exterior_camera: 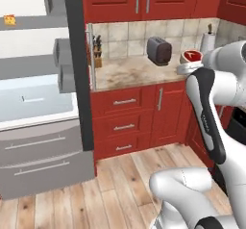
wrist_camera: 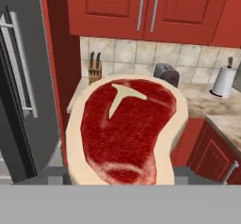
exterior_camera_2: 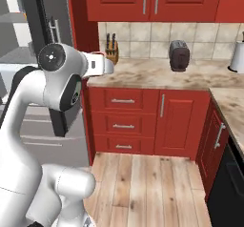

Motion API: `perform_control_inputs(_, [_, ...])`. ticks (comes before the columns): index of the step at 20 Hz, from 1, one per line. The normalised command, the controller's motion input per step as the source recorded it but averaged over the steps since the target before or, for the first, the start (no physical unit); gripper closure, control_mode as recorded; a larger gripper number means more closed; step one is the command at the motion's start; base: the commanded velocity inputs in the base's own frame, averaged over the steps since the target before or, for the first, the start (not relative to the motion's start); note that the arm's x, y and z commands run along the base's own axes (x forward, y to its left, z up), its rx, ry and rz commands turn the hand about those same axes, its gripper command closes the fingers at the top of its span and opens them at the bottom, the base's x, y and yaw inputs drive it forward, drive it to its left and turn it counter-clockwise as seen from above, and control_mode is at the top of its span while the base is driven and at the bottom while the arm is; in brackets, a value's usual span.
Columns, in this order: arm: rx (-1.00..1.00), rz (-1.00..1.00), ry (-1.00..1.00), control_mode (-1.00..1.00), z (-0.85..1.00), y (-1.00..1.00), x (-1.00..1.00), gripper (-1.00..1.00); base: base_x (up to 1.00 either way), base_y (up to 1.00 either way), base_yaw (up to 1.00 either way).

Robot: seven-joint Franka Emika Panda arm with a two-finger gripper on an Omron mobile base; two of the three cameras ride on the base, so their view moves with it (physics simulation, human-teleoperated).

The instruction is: Take the cheese, steak, and lemon wedge from the fridge and place them on the plate on the dining counter to create an appetizer plate.

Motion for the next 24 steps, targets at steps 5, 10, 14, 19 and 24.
perform_control_inputs(5, [0.0,0.0,0.0,1.0,0.0,0.0,0.0,1.0,-1.0,-0.78,0.0])
perform_control_inputs(10, [0.0,0.0,0.0,1.0,0.0,0.0,0.0,1.0,-1.0,-0.41,0.0])
perform_control_inputs(14, [0.0,0.0,0.0,1.0,0.0,0.0,0.0,1.0,-1.0,-0.3,0.0])
perform_control_inputs(19, [0.0,0.0,0.0,1.0,0.0,0.0,0.0,1.0,-1.0,-0.32,0.0])
perform_control_inputs(24, [0.0,0.0,0.0,1.0,0.0,0.0,0.0,1.0,-1.0,-0.46,0.0])
